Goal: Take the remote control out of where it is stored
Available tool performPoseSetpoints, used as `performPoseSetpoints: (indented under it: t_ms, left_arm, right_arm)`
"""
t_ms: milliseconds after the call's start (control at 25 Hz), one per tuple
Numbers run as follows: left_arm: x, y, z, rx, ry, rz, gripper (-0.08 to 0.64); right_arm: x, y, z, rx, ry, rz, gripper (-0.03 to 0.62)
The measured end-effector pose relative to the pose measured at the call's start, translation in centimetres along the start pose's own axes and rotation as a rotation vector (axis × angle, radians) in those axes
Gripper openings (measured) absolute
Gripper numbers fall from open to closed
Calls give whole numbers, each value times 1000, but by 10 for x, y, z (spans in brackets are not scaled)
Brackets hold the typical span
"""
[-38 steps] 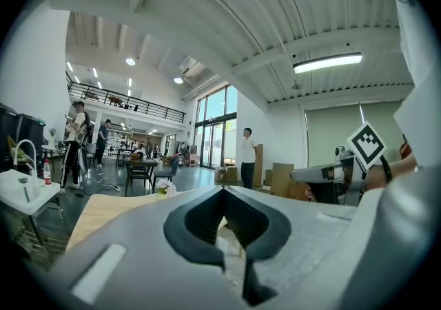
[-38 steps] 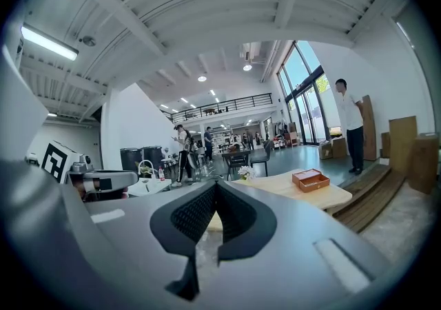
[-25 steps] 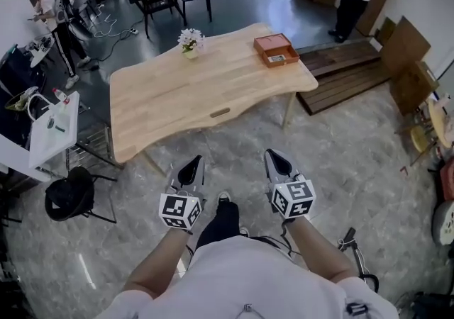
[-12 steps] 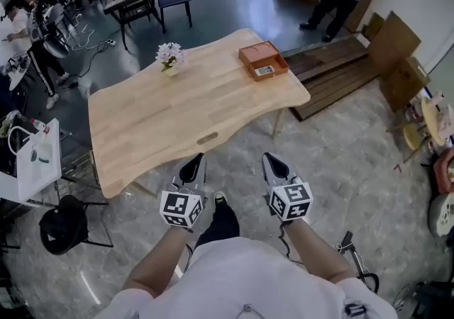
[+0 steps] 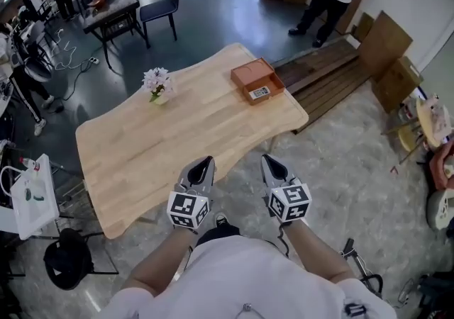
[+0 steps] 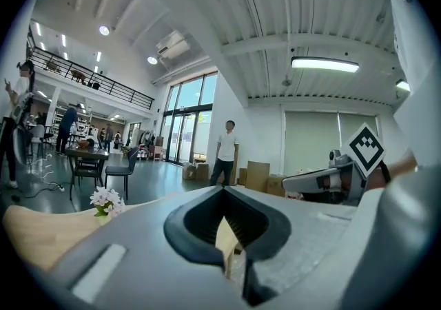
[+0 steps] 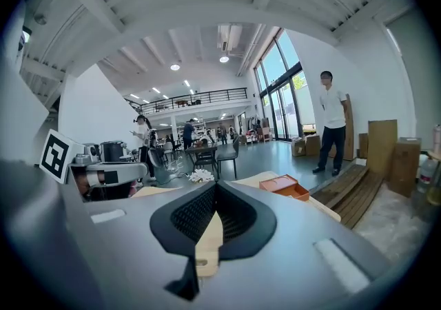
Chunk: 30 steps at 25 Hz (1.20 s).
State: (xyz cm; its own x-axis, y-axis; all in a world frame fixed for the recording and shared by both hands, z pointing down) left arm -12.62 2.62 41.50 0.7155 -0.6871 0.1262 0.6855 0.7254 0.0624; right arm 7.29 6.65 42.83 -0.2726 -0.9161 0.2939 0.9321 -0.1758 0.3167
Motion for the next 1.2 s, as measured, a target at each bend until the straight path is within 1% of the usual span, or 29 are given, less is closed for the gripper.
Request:
performPoseSetpoints:
  t_ms: [200, 440, 600, 840, 1200]
  left_arm:
    - [40, -31, 1, 0, 4, 37, 2]
    - [79, -57, 9, -26, -8, 41, 2]
    - [109, -71, 13, -39, -15, 32, 2]
    - [173, -93, 18, -50, -45, -41, 2]
    - [289, -121, -1, -66, -69, -206, 2]
  right_arm:
    - [42, 11, -19, 4, 16, 29, 28]
    - [74, 36, -29, 11, 10, 61, 28]
    - [104, 61, -39, 14, 10, 56, 28]
    - [170, 116, -72, 17, 10, -3, 28]
    - [281, 200, -125, -11, -98, -164, 28]
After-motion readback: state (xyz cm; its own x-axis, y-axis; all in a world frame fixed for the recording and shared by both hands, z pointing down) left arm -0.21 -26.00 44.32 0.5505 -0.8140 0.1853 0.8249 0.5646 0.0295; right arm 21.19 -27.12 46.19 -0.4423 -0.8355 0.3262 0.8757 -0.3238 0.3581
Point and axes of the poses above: the fingertips, and each gripper's own axes: x forward along the fingers, y to its right, z out of its underside, the point moved 5 cm from there along -x, backward along the fingers, and after that the axes turned 10 degrees about x, right-handed, at the moved point
